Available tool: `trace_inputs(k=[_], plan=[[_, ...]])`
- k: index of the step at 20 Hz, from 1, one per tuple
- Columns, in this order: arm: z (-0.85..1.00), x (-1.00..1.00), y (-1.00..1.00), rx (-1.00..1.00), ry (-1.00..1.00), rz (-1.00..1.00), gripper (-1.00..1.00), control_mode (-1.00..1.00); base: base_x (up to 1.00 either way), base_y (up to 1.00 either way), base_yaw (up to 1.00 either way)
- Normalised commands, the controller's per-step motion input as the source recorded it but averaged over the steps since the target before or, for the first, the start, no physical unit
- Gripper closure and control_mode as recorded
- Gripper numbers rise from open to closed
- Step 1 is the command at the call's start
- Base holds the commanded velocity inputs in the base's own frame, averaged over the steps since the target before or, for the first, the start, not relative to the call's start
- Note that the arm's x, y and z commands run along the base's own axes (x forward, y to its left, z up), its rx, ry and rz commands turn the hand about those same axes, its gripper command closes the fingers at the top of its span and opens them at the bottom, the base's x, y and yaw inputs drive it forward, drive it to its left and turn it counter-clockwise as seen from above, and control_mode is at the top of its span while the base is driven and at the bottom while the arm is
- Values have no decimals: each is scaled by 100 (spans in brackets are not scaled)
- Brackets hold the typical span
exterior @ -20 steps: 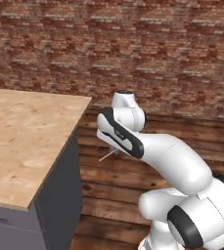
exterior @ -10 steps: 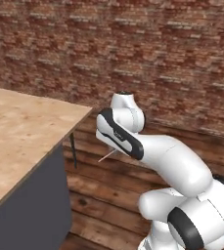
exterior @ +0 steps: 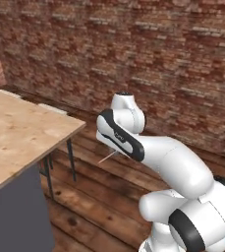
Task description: Take a straw from the drawer in front and place it inside the glass cup on the dining counter.
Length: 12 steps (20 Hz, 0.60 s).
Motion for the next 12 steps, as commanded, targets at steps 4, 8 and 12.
trace_inputs(k=[4,8,12], plan=[[0,0,0,0,0,0,100,100,55,-87,35],[0,0,0,0,0,0,100,100,52,-88,35],[0,0,0,0,0,0,100,100,58,-86,35]])
